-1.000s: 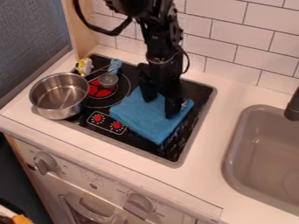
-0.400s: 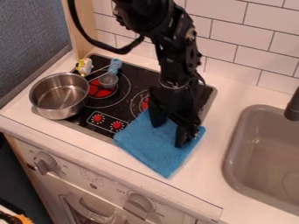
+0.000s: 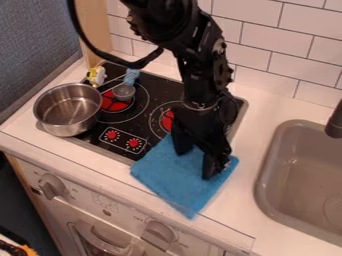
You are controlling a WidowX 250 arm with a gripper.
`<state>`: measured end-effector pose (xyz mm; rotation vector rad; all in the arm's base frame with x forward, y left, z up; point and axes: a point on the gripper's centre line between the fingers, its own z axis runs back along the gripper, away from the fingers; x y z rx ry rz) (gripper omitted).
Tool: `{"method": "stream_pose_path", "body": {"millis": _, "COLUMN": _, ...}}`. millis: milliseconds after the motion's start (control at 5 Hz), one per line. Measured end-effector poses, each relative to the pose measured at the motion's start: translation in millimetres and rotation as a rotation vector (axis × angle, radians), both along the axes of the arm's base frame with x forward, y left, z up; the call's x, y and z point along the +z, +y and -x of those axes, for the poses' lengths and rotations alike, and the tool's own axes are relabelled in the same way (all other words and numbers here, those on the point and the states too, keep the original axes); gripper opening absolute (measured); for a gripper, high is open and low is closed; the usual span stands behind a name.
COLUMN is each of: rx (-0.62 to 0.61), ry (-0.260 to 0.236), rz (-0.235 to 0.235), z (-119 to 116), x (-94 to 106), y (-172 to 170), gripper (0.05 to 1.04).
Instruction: Move the blue cloth to the bottom right of the stove
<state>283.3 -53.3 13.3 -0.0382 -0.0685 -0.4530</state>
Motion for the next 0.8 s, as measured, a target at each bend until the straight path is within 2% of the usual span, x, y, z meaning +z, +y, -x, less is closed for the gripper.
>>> {"method": "stream_pose_path", "body": {"millis": 200, "rx": 0.037, "ry": -0.110, "rz": -0.002, "z": -13.3, "x": 27.0, "y": 13.9, "gripper": 0.999}}
{"method": "stream_pose_path", "body": {"millis": 400, "rx": 0.038, "ry": -0.164, "rz": -0.024, "z": -14.4, "x": 49.4, "y": 16.7, "gripper": 0.999}}
{"method": "stream_pose_path", "body": {"millis": 800, "rx": -0.047, "ry": -0.255, "rz": 0.000, "z": -9.5, "x": 88.0, "y": 4.7, "gripper": 0.999}}
